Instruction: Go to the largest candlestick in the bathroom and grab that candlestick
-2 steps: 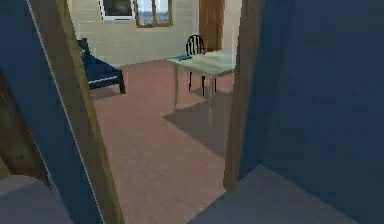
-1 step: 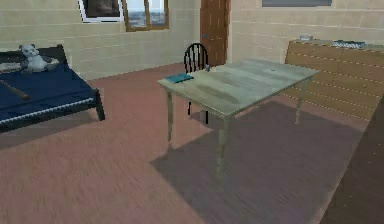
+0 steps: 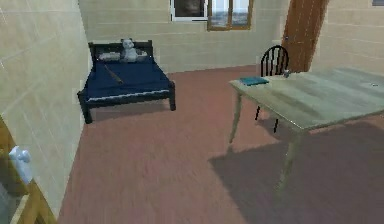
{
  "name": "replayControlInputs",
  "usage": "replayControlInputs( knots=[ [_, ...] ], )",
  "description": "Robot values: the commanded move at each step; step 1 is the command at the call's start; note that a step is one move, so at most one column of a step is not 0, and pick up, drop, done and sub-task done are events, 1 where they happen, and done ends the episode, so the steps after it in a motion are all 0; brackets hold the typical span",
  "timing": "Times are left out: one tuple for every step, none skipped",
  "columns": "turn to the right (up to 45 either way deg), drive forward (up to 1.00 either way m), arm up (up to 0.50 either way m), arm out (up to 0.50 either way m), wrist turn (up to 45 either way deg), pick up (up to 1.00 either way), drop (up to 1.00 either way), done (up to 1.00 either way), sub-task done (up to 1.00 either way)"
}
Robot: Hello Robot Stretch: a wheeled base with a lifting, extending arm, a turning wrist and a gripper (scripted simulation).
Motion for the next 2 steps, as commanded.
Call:
replayControlInputs(
  knots=[
    [0.0,0.1,0.0,0.0,0.0,0.0,0.0,0.0,0.0],
    [39.0,0.0,0.0,0.0,0.0,0.0,0.0,0.0,0.0]
  ],
)
